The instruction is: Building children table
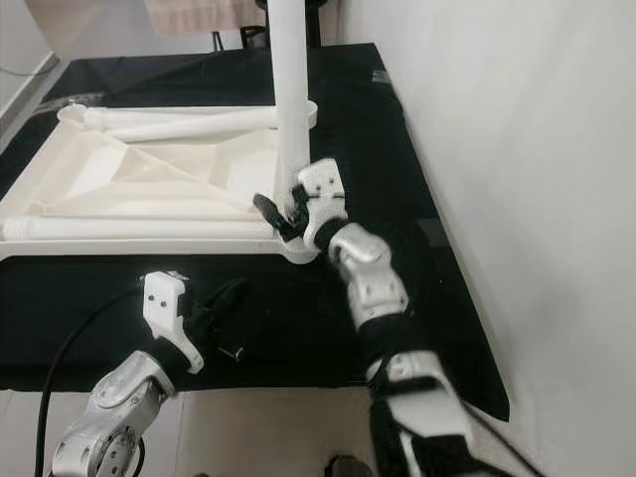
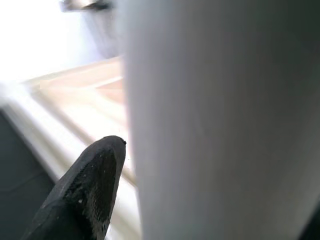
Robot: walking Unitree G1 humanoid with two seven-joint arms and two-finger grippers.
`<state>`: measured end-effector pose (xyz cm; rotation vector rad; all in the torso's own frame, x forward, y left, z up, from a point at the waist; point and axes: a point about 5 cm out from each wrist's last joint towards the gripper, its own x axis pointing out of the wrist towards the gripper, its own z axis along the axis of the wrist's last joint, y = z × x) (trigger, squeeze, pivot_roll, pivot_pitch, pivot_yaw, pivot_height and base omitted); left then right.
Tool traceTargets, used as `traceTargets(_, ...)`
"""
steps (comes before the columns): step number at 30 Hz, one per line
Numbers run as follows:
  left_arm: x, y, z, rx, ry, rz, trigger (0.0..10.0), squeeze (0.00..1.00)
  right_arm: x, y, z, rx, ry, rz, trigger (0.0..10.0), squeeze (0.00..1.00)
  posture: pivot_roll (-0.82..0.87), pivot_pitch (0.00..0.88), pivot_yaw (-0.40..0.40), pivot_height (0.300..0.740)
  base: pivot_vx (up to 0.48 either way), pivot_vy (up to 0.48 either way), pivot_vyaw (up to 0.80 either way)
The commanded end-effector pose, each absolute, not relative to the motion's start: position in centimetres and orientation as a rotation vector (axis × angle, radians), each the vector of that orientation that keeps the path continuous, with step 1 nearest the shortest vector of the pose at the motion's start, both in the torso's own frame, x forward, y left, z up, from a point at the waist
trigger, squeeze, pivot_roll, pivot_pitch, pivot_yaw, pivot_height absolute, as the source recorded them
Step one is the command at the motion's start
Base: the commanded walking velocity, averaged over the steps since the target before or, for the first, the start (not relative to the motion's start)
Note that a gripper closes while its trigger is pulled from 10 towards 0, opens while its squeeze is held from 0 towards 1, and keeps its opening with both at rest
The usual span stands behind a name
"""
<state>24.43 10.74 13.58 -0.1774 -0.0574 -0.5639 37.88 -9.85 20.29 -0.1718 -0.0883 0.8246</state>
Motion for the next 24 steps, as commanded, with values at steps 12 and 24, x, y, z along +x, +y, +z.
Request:
traceTargets(12,24.3,10.8,13.1,-0.188,-0.037,-0.559,10.0,0.0,38.0,-10.0,20.6,-0.076,-0.01,1.141,0.0,0.0,0.06,0.15,-0.001,0.74,0.0,0.0,0.0)
traceTargets(24,24.2,10.6,13.2,-0.19,-0.042,-0.557,10.0,0.0,38.5,-13.1,15.8,-0.072,0.099,0.416,0.0,0.0,0.05,0.167,-0.018,0.74,0.0,0.0,0.0)
